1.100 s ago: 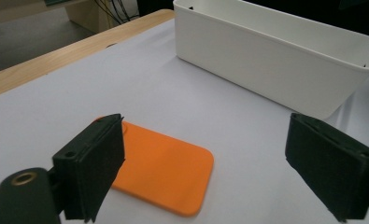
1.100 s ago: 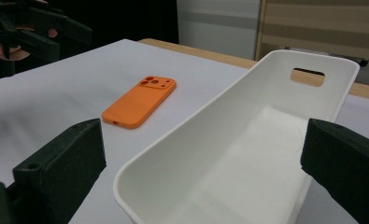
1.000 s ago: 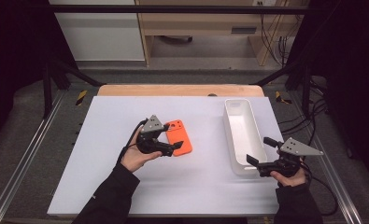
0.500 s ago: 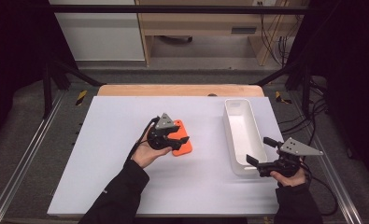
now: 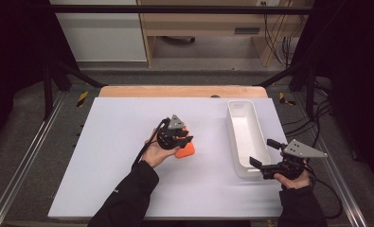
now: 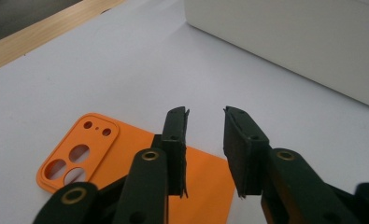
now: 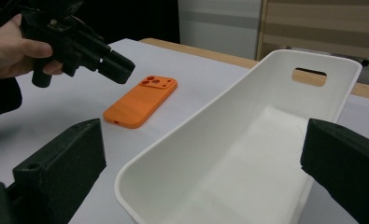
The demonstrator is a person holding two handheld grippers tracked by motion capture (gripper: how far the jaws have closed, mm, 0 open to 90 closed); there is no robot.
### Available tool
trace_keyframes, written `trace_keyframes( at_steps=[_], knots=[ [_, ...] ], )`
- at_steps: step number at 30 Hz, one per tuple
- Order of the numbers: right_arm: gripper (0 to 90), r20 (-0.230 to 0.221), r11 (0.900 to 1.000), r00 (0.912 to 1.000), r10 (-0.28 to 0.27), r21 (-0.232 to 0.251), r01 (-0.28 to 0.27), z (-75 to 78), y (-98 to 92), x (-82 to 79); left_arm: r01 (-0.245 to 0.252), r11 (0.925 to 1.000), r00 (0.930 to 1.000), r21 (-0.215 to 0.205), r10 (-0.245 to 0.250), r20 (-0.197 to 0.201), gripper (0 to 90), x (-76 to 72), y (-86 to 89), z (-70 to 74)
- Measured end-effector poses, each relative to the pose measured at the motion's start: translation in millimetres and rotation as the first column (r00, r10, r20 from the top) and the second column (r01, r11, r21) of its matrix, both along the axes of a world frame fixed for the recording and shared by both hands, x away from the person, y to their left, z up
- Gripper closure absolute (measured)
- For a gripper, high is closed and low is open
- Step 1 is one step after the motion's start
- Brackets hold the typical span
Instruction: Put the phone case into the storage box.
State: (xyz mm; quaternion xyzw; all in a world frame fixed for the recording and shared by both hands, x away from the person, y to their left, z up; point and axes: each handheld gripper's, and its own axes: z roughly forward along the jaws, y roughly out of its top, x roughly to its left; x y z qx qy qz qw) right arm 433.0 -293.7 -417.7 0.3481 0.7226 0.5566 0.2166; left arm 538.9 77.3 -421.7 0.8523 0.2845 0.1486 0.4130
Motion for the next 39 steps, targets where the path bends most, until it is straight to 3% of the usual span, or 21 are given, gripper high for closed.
trace_keyframes(
  at_steps=[8, 15, 35, 39],
  knots=[
    [0.4, 0.003, 1.0, 1.0, 0.0, 0.001, 0.0, 0.3, -0.6, 0.0, -0.004, 0.9996, 0.9995, 0.027, 0.005, -0.031, 82.9, 7.4, -6.8, -7.0],
    [0.4, 0.001, 1.0, 1.0, 0.001, 0.0, -0.001, 0.1, -0.2, 0.1, -0.007, 0.999, 0.9982, 0.043, 0.01, -0.06, 89.0, 13.8, -12.4, -16.8],
    [0.4, 0.0, 1.0, 1.0, 0.002, -0.002, -0.002, -0.1, -0.2, 0.6, -0.015, 0.996, 0.9966, 0.088, 0.022, -0.079, 89.6, 22.1, -28.6, -33.6],
    [0.4, 0.001, 1.0, 1.0, 0.002, -0.002, -0.002, -0.1, -0.2, 0.5, -0.006, 0.9933, 0.9964, 0.115, 0.016, -0.083, 89.6, 22.7, -34.9, -35.7]
  ],
)
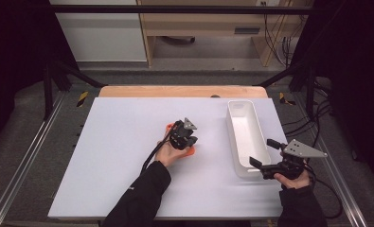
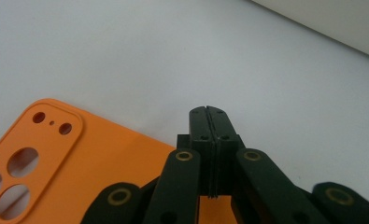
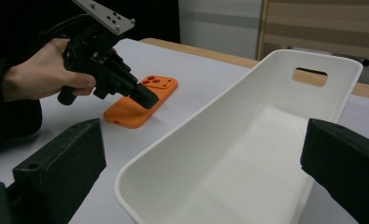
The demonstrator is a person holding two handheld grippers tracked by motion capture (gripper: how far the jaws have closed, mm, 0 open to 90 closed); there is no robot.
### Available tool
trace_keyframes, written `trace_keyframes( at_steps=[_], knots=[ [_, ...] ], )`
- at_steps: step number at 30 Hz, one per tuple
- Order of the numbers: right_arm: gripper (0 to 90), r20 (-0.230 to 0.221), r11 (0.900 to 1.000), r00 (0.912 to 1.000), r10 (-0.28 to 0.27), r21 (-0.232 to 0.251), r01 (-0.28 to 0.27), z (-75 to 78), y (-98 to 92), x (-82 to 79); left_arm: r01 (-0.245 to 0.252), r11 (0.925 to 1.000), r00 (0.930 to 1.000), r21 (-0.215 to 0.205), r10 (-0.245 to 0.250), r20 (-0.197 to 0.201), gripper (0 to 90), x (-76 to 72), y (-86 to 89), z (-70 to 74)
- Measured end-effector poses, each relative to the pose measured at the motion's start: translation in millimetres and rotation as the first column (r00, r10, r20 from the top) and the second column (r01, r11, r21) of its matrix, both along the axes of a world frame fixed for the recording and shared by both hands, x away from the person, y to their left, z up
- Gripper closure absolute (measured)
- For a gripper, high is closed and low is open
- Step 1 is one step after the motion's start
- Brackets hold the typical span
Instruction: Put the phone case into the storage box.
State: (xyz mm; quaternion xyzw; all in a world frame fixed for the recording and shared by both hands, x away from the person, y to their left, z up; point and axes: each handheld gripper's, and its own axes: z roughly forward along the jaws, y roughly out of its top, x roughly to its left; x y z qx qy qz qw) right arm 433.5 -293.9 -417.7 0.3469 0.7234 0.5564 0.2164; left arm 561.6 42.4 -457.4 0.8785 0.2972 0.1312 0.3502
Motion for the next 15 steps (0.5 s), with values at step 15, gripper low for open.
trace_keyframes(
  at_steps=[15],
  knots=[
    [0.4, -0.001, 1.0, 1.0, 0.001, 0.002, -0.001, 0.2, 0.0, -0.1, 0.016, 0.9977, 0.9998, 0.066, -0.015, -0.01, 89.7, 1.4, -7.8, -6.0]
  ],
)
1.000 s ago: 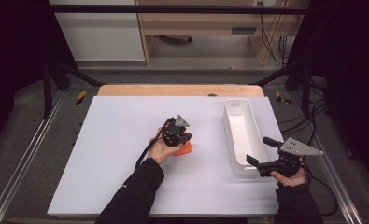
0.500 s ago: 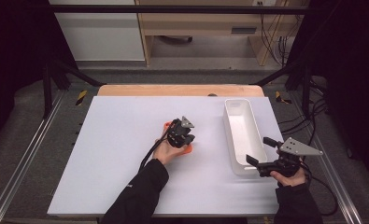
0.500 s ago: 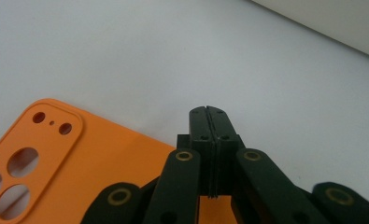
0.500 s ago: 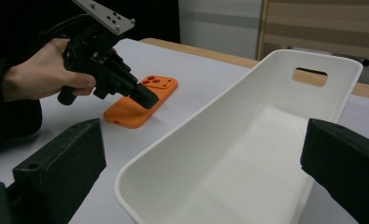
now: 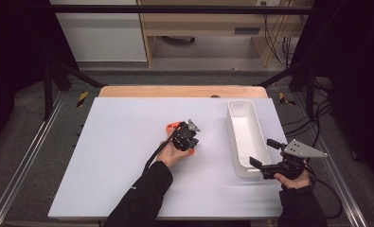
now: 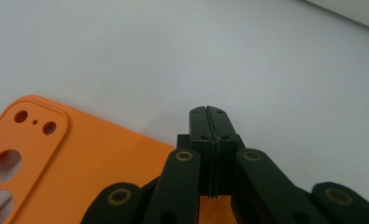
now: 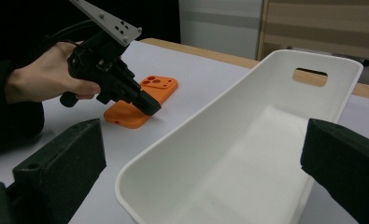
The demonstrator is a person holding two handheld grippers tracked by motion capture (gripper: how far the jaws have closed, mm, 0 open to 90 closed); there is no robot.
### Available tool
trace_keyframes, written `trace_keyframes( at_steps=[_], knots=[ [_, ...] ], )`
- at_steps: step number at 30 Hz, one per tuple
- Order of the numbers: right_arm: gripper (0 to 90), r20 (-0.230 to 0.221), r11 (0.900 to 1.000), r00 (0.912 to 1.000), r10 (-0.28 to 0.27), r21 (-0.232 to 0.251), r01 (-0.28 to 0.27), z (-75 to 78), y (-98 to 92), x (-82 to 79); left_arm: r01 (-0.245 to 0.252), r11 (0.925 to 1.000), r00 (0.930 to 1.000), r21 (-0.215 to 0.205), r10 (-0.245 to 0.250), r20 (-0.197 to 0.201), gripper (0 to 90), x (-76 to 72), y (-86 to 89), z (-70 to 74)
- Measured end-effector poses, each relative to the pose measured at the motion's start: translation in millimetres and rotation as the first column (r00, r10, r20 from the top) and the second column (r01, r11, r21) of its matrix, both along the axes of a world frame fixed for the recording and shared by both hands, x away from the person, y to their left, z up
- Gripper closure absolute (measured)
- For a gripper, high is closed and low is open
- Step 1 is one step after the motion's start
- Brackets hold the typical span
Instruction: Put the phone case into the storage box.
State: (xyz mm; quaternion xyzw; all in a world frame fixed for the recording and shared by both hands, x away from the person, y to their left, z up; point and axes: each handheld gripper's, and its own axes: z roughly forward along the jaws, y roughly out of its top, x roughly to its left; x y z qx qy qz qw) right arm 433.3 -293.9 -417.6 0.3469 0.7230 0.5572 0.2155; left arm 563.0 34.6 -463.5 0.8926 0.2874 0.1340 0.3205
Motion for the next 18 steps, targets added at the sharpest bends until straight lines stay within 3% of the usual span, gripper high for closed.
trace_keyframes(
  at_steps=[10, 18],
  knots=[
    [0.4, 0.0, 1.0, 1.0, 0.0, -0.003, 0.0, -0.1, 0.0, 0.1, 0.018, 0.9991, 0.9997, 0.038, -0.018, 0.016, 89.7, -1.1, -1.7, -0.4],
    [0.4, -0.001, 1.0, 1.0, 0.001, -0.004, -0.001, -0.2, 0.1, 0.1, 0.029, 0.9982, 0.9996, 0.052, -0.03, 0.004, 89.8, -2.0, 0.0, 0.9]
  ],
)
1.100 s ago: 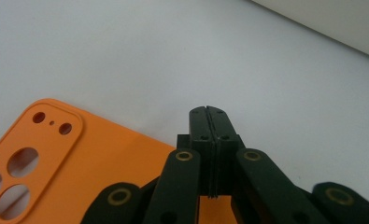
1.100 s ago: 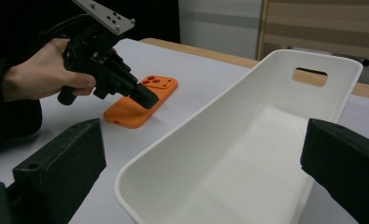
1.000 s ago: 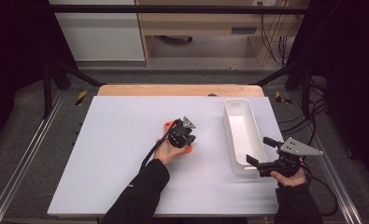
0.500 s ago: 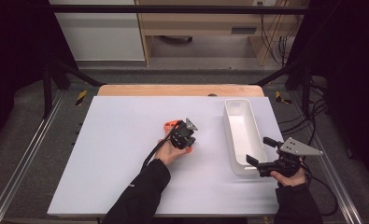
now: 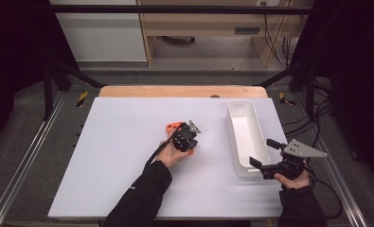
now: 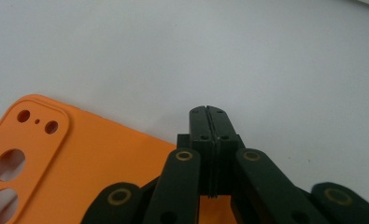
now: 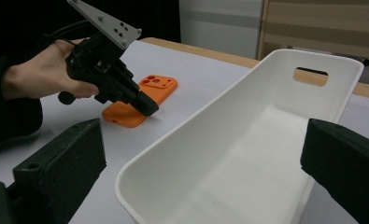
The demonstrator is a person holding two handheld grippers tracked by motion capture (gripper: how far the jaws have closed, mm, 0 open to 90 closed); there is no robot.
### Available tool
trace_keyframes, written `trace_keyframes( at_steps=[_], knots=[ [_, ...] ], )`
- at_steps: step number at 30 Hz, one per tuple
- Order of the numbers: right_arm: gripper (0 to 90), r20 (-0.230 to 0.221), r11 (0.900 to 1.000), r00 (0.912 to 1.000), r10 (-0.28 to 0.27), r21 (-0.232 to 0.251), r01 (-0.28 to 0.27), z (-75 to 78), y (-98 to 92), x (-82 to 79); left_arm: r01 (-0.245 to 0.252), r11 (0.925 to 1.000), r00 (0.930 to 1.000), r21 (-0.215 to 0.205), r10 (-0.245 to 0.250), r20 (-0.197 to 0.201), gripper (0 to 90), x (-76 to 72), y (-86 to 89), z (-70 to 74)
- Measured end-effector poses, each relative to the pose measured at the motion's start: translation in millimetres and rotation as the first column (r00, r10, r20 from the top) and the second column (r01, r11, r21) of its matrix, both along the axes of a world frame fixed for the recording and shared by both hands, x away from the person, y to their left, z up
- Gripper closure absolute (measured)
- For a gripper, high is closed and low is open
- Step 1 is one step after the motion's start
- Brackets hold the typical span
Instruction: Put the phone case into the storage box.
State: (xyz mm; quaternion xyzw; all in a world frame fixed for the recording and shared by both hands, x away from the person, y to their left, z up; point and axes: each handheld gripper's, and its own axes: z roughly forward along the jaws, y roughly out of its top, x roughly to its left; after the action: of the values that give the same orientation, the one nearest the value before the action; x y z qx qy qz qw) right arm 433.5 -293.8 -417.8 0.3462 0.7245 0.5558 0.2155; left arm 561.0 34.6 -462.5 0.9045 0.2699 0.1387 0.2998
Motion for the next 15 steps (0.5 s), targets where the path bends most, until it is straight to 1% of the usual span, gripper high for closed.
trace_keyframes(
  at_steps=[1, 6, 11, 15],
  knots=[
    [0.4, 0.0, 1.0, 1.0, 0.0, 0.0, 0.0, 0.0, 0.0, 0.0, 0.003, 0.9999, 1.0, 0.01, -0.003, 0.001, 89.8, -0.8, 0.2, 0.4],
    [0.5, 0.0, 1.0, 1.0, -0.001, 0.0, 0.001, 0.1, -0.1, -0.1, 0.01, 0.9995, 0.9999, 0.029, -0.01, 0.002, 89.8, -3.0, 1.2, 1.3],
    [0.5, 0.0, 1.0, 1.0, -0.002, -0.001, 0.002, 0.1, -0.2, -0.1, 0.016, 0.9996, 0.9999, 0.023, -0.016, 0.003, 89.8, -6.0, 5.8, 0.9],
    [0.4, 0.0, 1.0, 1.0, -0.001, -0.001, 0.001, 0.0, -0.1, -0.1, 0.025, 0.9989, 0.9996, 0.04, -0.025, 0.011, 89.8, -8.7, 7.7, 1.2]
  ],
)
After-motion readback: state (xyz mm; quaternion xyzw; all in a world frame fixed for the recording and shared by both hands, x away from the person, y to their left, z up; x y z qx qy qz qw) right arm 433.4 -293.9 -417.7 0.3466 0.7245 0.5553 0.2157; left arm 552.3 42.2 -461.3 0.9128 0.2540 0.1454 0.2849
